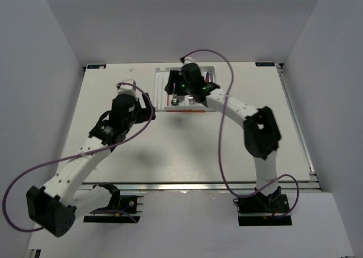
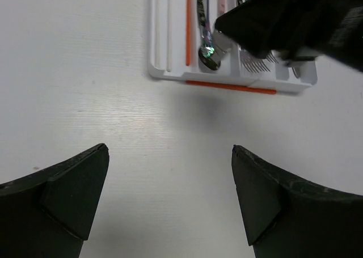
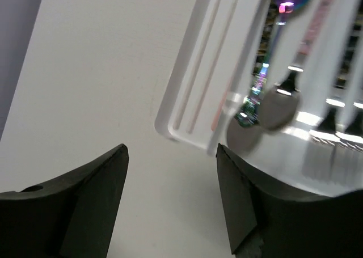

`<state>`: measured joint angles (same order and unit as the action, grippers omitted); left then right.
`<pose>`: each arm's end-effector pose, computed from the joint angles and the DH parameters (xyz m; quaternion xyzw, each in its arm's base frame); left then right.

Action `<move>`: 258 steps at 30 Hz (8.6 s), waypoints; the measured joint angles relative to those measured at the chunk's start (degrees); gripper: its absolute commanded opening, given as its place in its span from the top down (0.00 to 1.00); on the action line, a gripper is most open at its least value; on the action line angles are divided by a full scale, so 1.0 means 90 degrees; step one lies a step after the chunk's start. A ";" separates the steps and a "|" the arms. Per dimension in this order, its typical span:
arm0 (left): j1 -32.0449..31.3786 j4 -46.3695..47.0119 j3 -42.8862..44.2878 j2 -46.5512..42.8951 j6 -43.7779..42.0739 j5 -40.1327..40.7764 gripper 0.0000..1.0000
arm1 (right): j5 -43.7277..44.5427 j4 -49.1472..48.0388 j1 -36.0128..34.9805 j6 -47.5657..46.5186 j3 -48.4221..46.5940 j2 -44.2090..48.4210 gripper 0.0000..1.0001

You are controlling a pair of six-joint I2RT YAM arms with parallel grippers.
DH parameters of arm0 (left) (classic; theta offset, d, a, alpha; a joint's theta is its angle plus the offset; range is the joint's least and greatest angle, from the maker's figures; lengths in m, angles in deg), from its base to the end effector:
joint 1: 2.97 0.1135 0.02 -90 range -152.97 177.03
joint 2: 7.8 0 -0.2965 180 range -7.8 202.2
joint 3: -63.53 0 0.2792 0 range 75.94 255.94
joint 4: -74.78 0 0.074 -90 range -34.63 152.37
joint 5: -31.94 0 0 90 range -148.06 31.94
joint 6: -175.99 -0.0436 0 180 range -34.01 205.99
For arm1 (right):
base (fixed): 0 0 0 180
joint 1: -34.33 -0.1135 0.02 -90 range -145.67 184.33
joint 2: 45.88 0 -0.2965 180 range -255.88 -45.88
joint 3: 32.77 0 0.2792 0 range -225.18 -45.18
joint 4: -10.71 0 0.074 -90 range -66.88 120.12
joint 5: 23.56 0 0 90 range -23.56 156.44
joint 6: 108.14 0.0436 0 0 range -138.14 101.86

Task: Sort the eating utensils into containers

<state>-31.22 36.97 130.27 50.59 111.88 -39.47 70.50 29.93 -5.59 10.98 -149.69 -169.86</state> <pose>0.2191 -0.1019 0.3498 -0.0638 0.8538 -0.1022 0.5064 0.4377 0.3622 0.2730 -0.0613 0.8468 0.2742 0.4517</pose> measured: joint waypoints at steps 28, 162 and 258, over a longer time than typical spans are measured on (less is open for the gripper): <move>-0.1120 0.0449 0.2722 0.5705 0.1081 -0.0221 0.02 | 0.1112 -0.1282 0.1715 0.0855 0.7893 0.5768 0.11; -0.1768 -0.0469 0.4760 0.7783 -0.5654 -0.3806 1.00 | -0.1088 -0.1423 0.3504 0.0549 0.8687 0.9185 0.11; -0.4959 0.0053 -0.0804 0.3582 0.2572 0.0355 1.00 | -0.1251 0.0323 0.3254 -0.0274 0.8692 0.9598 0.11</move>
<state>-75.85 37.45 123.03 82.83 135.02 -36.28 59.24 32.84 23.70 8.51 -71.46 -83.48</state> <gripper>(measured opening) 0.020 0.894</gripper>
